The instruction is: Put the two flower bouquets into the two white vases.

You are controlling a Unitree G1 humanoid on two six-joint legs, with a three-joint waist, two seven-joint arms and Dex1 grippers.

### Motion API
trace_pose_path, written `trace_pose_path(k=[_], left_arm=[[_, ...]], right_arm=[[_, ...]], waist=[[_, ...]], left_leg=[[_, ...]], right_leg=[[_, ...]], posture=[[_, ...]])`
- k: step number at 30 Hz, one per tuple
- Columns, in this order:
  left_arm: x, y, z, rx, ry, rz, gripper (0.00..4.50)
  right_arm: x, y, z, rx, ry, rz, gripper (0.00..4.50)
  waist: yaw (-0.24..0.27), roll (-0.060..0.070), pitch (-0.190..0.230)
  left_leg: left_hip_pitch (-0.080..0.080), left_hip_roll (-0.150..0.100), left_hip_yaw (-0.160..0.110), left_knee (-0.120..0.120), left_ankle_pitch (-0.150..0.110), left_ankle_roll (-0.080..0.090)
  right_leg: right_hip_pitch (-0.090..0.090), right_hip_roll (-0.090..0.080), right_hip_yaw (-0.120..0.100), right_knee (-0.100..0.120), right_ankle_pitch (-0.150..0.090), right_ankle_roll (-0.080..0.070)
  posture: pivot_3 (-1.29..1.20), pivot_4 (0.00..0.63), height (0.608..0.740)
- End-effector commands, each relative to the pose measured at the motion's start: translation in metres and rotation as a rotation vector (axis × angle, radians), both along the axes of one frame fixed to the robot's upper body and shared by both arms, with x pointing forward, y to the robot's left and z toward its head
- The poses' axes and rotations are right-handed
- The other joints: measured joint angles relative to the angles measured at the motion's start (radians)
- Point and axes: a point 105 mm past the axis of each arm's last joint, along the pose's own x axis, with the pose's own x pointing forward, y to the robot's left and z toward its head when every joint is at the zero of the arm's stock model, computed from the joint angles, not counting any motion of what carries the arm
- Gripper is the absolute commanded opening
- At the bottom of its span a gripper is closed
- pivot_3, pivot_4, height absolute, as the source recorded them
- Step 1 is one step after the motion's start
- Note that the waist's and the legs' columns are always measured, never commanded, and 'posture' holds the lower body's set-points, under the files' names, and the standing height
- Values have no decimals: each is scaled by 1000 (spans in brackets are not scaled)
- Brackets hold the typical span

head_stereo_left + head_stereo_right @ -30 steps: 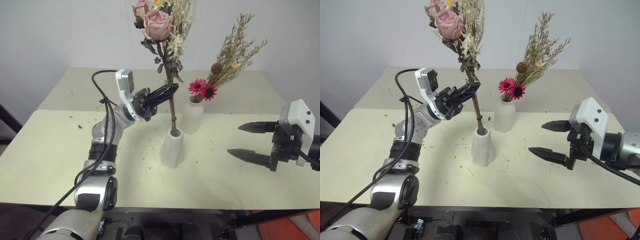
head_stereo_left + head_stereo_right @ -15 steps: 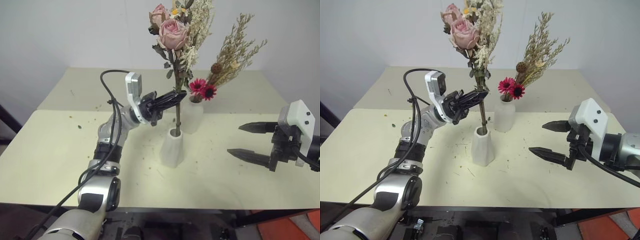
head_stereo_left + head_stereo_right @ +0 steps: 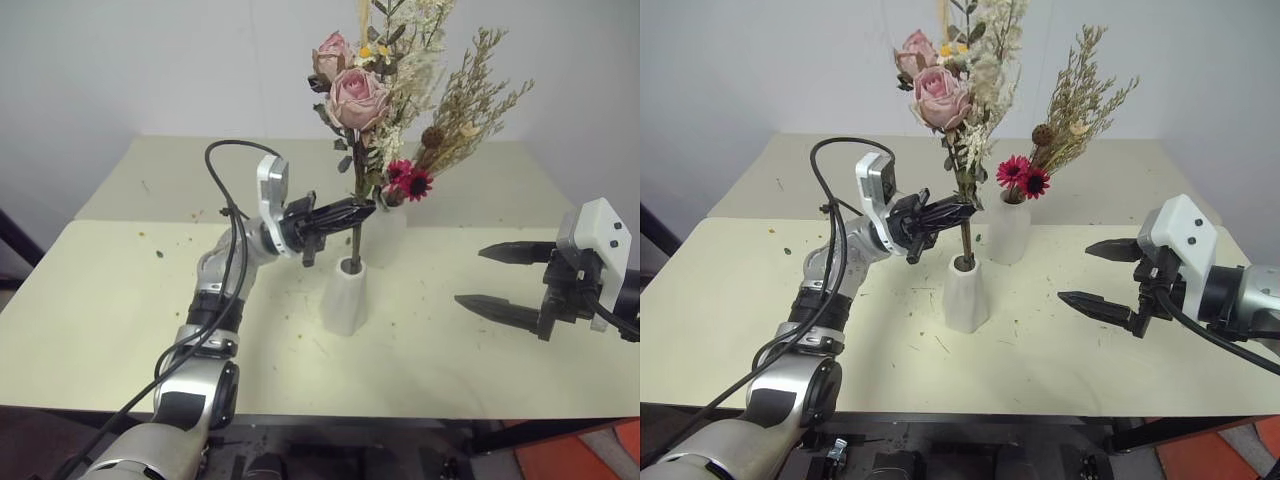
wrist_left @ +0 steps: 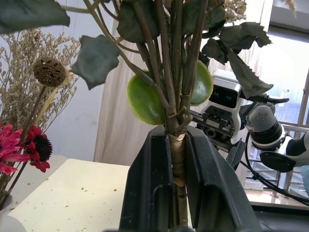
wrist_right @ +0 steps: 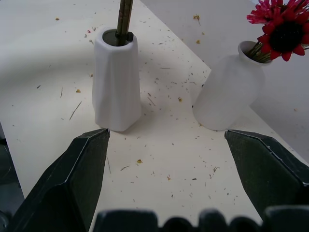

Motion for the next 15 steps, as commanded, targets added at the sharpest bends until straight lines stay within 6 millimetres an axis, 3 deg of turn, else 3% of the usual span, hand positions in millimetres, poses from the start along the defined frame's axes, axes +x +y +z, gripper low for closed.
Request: trace_pose_path(k=[1,15], left_arm=[[2,-3,-9,31,12,12,121],[-12,8,12,-21,-42,-11,121]], right_arm=[[-1,2,12,-2,-68,6,4500],[-1,1,12,-6,-73,5,4500]], waist=[[0,0,0],[-2,0,0]], left_leg=[[0,0,0,0,0,0],[0,0,0,0,0,0]], right_leg=[[0,0,0,0,0,0],[0,0,0,0,0,0]], posture=[[0,150,740],[0,150,740]])
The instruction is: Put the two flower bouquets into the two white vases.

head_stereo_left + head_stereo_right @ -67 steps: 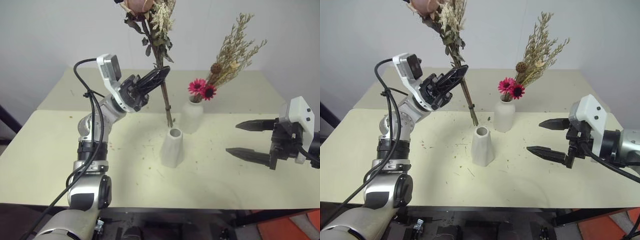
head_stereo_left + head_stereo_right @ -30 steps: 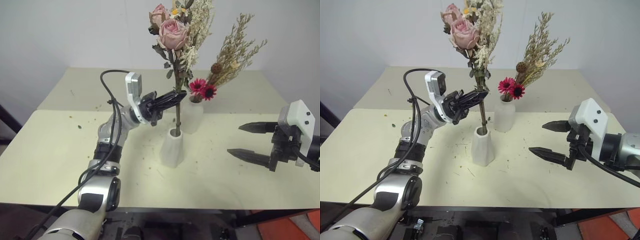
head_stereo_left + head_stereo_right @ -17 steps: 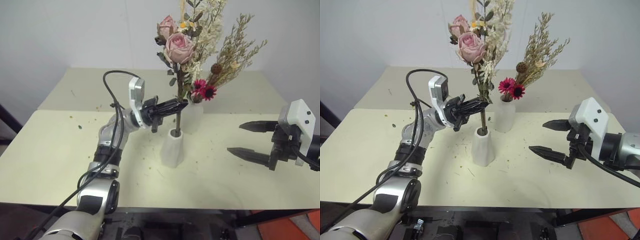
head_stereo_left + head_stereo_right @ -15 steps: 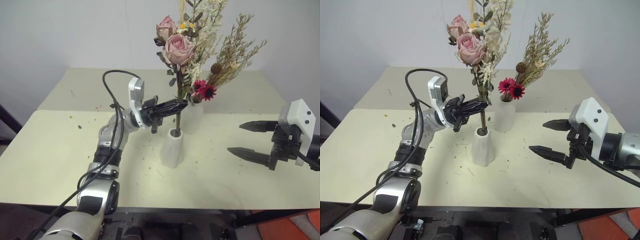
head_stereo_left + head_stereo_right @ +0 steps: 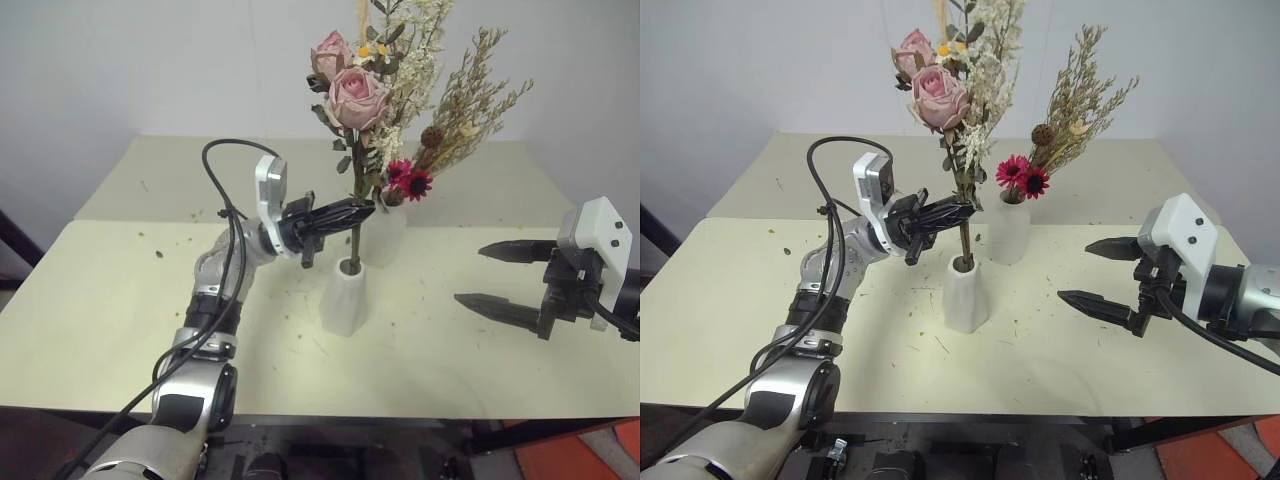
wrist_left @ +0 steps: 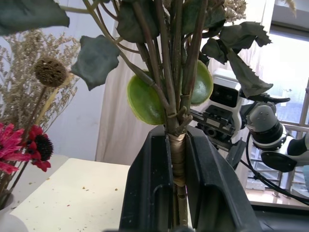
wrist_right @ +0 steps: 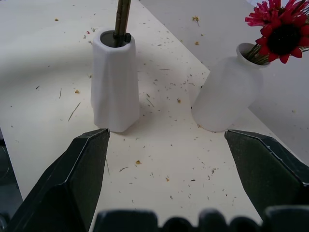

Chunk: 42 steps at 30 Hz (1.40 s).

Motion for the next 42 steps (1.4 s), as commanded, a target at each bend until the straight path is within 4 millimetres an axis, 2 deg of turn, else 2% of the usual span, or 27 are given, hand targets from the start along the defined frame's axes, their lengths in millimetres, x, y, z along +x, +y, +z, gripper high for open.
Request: trace_pose_path(k=[1,12,23,31,37,42], left_arm=[[-9,3,10,-12,-40,-19,121],[-4,6,4,7,-32,18,121],[4,-3,-26,70,-6,57,121],[2,-1,-27,67,-21,50,121],[-13,4,-25,79,-35,-48,2082],[-14,12,-29,109,-35,-28,3694]], right_arm=[[0,1,11,-5,-65,5,4500],[2,0,11,0,-72,8,4500],[1,-2,13,2,-80,-3,4500],[-4,-1,10,1,-57,21,4500],[-2,-2,9,-3,-53,12,4500],[-2,-1,9,-1,-53,24,4500]], waist=[[0,0,0],[1,0,0],[2,0,0],[2,0,0],[-1,0,0],[1,0,0]], left_leg=[[0,0,0,0,0,0],[0,0,0,0,0,0],[0,0,0,0,0,0],[0,0,0,0,0,0],[0,0,0,0,0,0],[0,0,0,0,0,0]], right_leg=[[0,0,0,0,0,0],[0,0,0,0,0,0],[0,0,0,0,0,0],[0,0,0,0,0,-1],[0,0,0,0,0,-1],[0,0,0,1,0,0]], posture=[[0,150,740],[0,150,740],[0,150,740],[0,150,740],[0,150,740],[0,150,740]])
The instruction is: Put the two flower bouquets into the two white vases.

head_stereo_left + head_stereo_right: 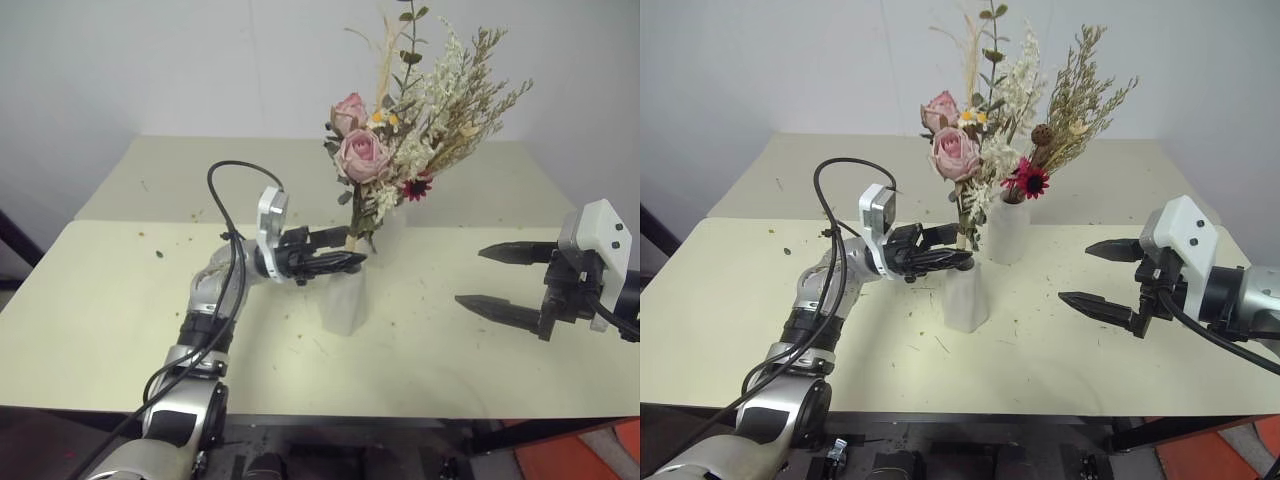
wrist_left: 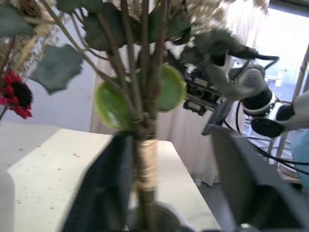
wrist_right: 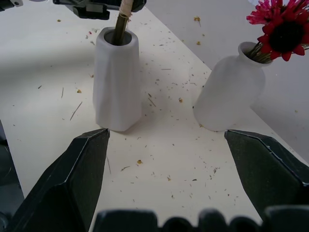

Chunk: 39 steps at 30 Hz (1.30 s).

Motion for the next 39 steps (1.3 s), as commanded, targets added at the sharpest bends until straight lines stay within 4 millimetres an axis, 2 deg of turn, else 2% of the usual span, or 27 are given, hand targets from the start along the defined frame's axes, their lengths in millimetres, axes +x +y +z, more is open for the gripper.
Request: trace_pose_path(k=[1,2,3,7,10,15,23,31,35,39], left_arm=[[-7,8,9,-6,-36,-19,4031],[-8,11,8,5,-33,-20,4336],[-8,12,6,24,-33,-12,4458],[-9,15,-6,131,-64,2,4458],[-6,21,-4,156,-75,39,4458],[-5,48,1,188,-85,114,4458],[-28,111,24,233,-145,306,4458],[-65,149,38,385,-200,430,4458],[-76,162,41,447,-218,491,4458],[-79,166,43,456,-219,522,4458]], right_arm=[[-2,1,11,-8,-60,12,4500],[-1,1,11,-8,-60,12,4500],[-1,0,10,-9,-61,12,4500],[1,0,10,-9,-65,10,4500],[2,0,10,-9,-69,9,4500],[1,-1,11,-19,-71,7,4500],[-10,-10,12,-19,-44,10,4500],[-19,-32,13,-34,-16,-9,4500],[-18,-46,16,-46,-12,-39,4500],[-13,-51,18,-48,-9,-48,4500]], waist=[[-1,0,0],[-2,0,0],[-3,0,0],[-1,0,0],[-1,0,0],[-6,0,0],[-4,0,0],[-2,0,0],[-3,0,0],[-3,1,0]], left_leg=[[0,0,0,0,0,0],[0,0,0,0,0,0],[0,0,0,0,0,0],[0,0,0,0,0,0],[0,0,0,0,0,0],[0,0,0,0,0,0],[0,1,0,0,0,0],[1,2,1,0,0,0],[1,2,1,0,0,0],[2,2,1,0,0,0]], right_leg=[[0,0,0,0,0,0],[0,0,0,0,0,0],[0,0,0,0,0,0],[0,0,0,0,0,0],[0,0,0,0,0,0],[-1,0,0,0,0,0],[-1,0,0,0,0,0],[0,0,0,0,-1,0],[0,0,0,0,-1,0],[0,0,0,0,-1,0]], posture=[[0,150,740],[0,150,740],[0,150,740],[0,150,740],[0,150,740],[0,150,740],[0,150,740],[0,150,740],[0,150,740],[0,150,740]])
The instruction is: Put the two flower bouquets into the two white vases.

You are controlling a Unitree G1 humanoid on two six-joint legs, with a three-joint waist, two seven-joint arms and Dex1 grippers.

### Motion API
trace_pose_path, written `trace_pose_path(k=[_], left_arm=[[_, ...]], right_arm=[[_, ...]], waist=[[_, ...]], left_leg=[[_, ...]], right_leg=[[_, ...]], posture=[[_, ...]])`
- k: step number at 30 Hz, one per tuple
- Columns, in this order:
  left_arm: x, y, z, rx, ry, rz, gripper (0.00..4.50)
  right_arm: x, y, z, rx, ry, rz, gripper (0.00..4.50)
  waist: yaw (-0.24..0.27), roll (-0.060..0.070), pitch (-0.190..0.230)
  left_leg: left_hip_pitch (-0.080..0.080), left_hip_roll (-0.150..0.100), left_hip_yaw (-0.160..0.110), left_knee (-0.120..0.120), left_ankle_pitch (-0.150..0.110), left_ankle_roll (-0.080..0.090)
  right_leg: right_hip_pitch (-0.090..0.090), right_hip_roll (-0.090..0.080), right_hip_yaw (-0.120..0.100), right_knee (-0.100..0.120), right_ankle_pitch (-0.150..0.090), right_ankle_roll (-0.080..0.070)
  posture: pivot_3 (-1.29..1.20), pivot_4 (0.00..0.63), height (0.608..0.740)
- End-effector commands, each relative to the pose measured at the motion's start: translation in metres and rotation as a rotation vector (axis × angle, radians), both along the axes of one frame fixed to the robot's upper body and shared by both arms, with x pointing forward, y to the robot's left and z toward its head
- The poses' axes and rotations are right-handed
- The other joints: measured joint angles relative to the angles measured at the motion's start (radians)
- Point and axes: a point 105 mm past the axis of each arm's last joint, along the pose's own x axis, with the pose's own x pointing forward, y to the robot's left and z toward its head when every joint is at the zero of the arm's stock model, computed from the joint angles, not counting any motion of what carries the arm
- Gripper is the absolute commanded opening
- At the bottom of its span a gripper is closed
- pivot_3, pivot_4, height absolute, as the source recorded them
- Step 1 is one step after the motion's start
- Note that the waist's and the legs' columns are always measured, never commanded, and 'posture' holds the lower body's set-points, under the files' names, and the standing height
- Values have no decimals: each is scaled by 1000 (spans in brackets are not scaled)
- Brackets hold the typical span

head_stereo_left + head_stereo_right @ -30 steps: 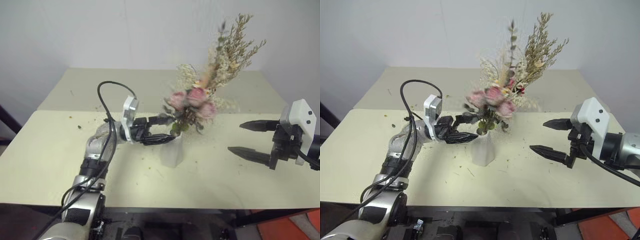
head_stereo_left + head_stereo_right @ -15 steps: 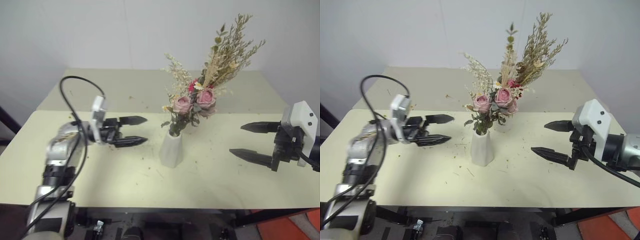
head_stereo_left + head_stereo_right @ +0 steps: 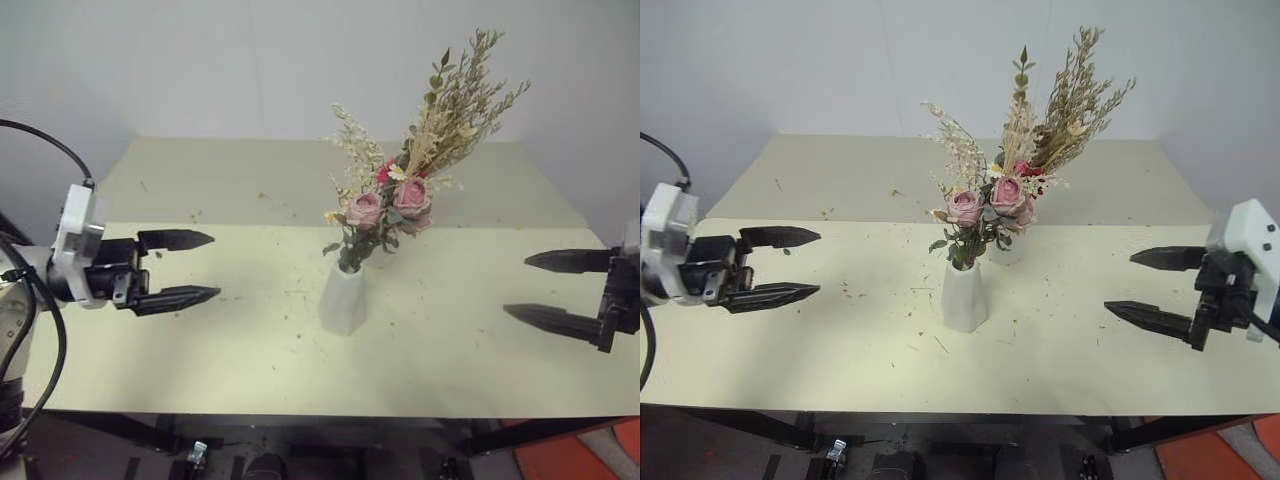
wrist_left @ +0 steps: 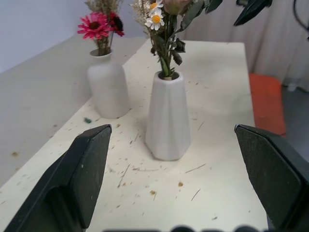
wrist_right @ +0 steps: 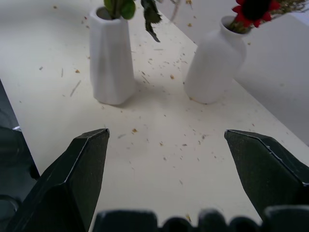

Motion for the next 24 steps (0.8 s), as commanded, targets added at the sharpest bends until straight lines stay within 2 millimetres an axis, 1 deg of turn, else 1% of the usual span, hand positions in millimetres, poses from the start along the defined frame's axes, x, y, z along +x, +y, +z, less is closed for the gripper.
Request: trace_pose_path(k=[1,6,11,16,24], left_arm=[[-7,1,11,11,-44,12,4458],[-7,-1,12,-8,-43,33,4458],[-8,-3,15,-11,-34,35,4458],[-6,-1,16,-5,-26,40,4458],[-1,-3,20,4,-23,35,4458]], right_arm=[[1,-4,12,-28,-57,-2,4500],[5,-3,9,-20,-52,2,4500],[5,-2,7,-8,-49,7,4500],[0,1,5,-2,-47,9,4500],[-9,-3,4,4,-60,-2,4500]], waist=[[0,0,0],[0,0,0],[0,0,0],[0,0,0],[1,0,0]], left_leg=[[0,0,0,0,0,0],[-1,0,0,0,0,0],[-1,0,0,0,0,0],[-1,0,0,0,0,0],[-1,0,0,0,0,0]], right_leg=[[0,0,0,0,0,0],[-1,0,0,0,0,0],[-1,0,0,0,0,0],[-1,0,0,0,0,0],[-1,0,0,0,0,0]], posture=[[0,150,740],[0,150,740],[0,150,740],[0,150,740],[0,150,740]])
